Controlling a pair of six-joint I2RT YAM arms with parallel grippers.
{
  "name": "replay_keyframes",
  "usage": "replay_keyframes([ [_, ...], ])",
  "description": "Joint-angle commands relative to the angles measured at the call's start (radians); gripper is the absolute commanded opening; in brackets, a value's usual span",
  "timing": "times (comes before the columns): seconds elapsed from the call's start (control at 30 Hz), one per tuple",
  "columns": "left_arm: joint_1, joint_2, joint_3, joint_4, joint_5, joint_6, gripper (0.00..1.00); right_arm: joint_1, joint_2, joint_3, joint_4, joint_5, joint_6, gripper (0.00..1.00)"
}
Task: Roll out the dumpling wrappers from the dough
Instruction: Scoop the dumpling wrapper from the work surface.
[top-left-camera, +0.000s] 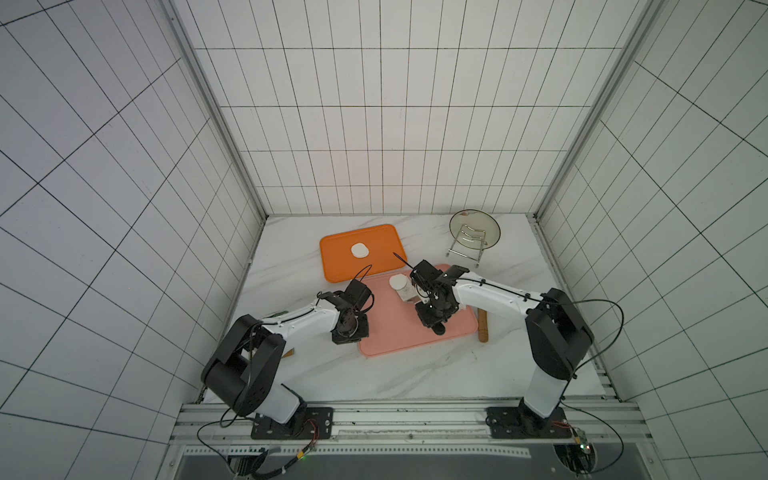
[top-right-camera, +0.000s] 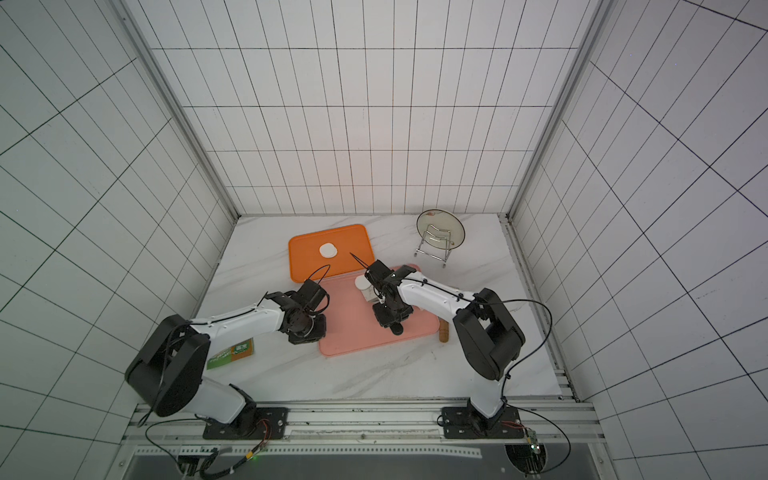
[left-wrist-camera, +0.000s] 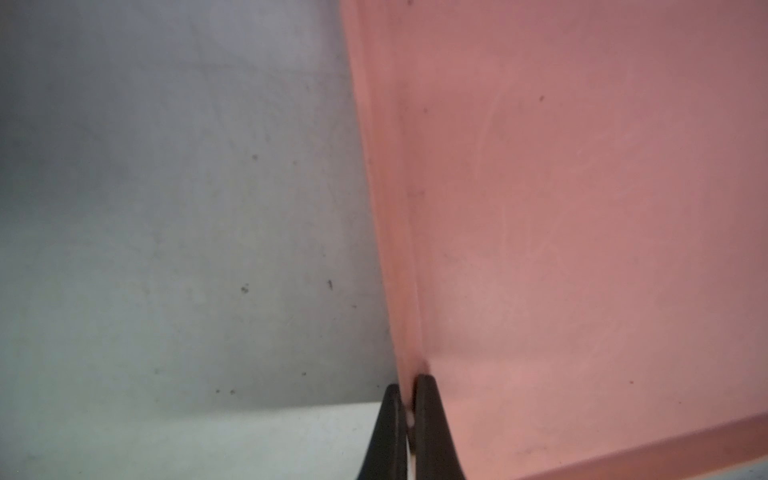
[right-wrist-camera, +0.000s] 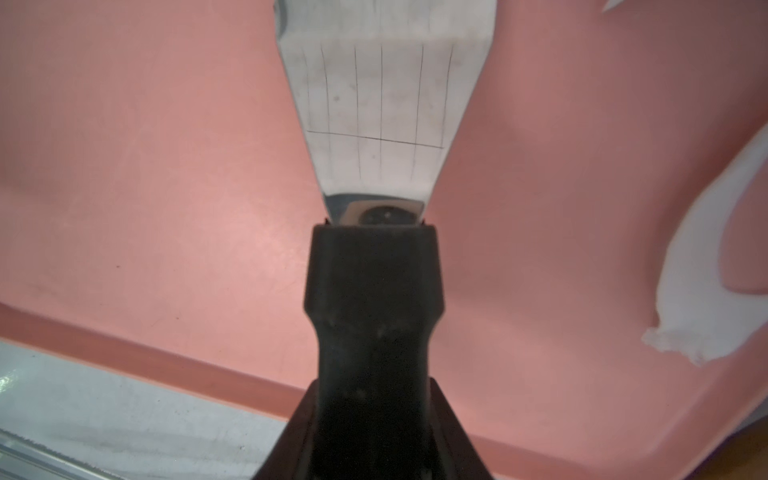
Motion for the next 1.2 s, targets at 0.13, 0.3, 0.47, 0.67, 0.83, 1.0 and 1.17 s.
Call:
replay_keyframes([
  [0.13,-0.011,0.007,0.028,-0.018,0.000,0.035,0.00,0.017,-0.073,-0.193,0.254,0.044,0.049,0.00],
  [0.3,-0.009,0.017,0.030,-0.022,-0.008,0.043,0.00,0.029,-0.103,-0.306,0.402,0.062,0.074,0.00],
  [0.47,-0.006,0.023,0.034,-0.026,-0.015,0.044,0.00,0.048,-0.143,-0.372,0.478,0.092,0.067,0.00],
  [0.67,-0.005,0.014,0.030,-0.023,-0.023,0.036,0.00,0.057,-0.242,-0.383,0.446,0.138,0.047,0.00],
  [0.83,-0.003,0.003,0.026,-0.022,-0.028,0.031,0.00,0.062,-0.318,-0.370,0.388,0.163,0.029,0.00],
  [1.0,-0.003,-0.006,0.023,-0.018,-0.025,0.025,0.00,0.067,-0.367,-0.349,0.332,0.177,0.011,0.00],
  [1.17,-0.002,-0.025,0.015,-0.015,-0.031,0.016,0.07,0.071,-0.408,-0.328,0.288,0.189,-0.003,0.00],
])
